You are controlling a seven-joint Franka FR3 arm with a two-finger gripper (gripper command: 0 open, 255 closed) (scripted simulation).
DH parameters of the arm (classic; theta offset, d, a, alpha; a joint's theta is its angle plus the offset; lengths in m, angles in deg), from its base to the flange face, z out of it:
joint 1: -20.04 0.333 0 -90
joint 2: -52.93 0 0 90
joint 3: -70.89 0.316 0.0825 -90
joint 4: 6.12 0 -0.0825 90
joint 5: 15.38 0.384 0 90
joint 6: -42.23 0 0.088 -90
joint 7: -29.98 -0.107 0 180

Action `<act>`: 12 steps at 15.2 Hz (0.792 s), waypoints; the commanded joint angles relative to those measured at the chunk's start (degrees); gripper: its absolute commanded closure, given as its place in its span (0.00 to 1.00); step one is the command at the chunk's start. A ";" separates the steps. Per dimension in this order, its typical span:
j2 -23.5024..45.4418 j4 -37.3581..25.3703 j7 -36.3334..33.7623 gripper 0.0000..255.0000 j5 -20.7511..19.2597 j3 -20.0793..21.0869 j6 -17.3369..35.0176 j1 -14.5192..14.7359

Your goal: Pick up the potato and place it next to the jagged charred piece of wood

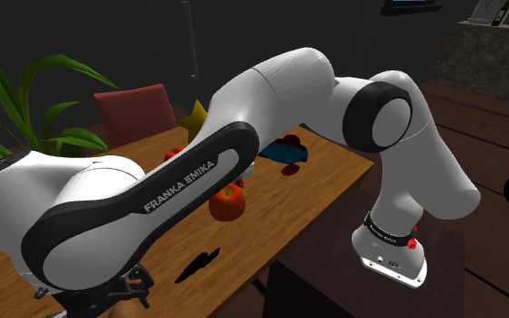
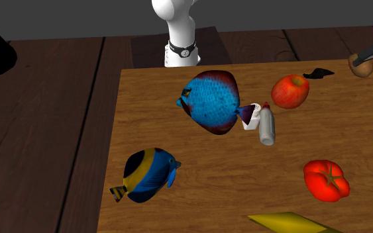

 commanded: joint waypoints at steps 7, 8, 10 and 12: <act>-0.11 -7.17 0.09 0.00 0.07 0.04 -7.25 0.09; -0.10 -7.19 0.09 0.00 0.07 0.04 -7.26 0.09; -0.09 -7.19 0.09 0.00 0.06 0.04 -7.26 0.09; -0.09 -7.19 0.09 0.00 0.06 0.04 -7.26 0.09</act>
